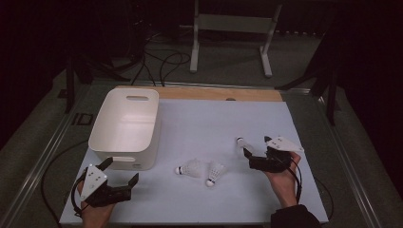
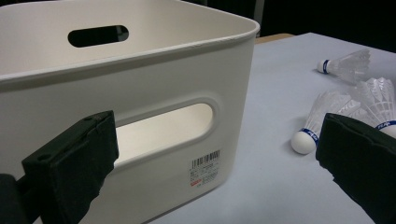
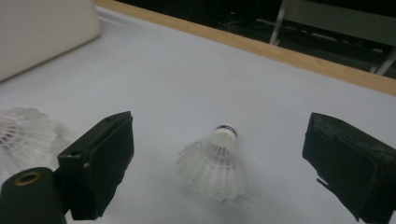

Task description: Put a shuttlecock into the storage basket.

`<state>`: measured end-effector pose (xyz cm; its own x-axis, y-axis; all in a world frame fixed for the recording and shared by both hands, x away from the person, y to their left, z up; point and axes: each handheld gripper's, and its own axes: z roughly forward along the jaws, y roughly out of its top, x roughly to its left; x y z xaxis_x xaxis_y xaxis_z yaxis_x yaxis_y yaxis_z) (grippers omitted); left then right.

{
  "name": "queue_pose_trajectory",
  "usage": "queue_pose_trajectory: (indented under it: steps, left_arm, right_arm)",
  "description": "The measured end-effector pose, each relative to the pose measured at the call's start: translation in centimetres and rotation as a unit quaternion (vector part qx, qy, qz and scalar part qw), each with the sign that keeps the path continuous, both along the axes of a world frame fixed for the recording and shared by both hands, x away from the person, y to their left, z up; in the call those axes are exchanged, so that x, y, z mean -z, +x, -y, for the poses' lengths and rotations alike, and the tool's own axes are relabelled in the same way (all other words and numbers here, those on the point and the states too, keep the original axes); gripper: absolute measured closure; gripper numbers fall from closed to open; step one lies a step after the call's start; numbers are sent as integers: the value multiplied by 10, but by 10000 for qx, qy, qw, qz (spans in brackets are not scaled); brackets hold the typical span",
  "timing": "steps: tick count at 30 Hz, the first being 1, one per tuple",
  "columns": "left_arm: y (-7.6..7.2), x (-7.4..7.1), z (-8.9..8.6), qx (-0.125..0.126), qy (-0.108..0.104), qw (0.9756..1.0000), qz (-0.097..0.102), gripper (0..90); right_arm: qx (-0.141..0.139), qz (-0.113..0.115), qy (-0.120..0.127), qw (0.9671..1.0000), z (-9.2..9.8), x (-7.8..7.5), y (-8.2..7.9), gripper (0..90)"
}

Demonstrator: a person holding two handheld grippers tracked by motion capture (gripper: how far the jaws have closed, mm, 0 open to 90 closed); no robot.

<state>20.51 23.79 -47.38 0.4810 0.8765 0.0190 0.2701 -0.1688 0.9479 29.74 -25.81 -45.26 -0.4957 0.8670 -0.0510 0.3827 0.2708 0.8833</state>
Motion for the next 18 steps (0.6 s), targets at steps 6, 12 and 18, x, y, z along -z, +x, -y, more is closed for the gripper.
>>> queue_pose_trajectory:
  steps: [6,12,18]
  left_arm:
    - [0,0,1,11,32,10000,-16,0]
    - [0,0,0,6,41,10000,-18,0]
    - [1,1,1,11,49,10000,-32,0]
  right_arm:
    - [4,-37,-128,9999,0,4,7,86]
    - [74,-114,-176,9998,3,8,12,87]
    - [101,-234,-235,9994,6,14,17,100]
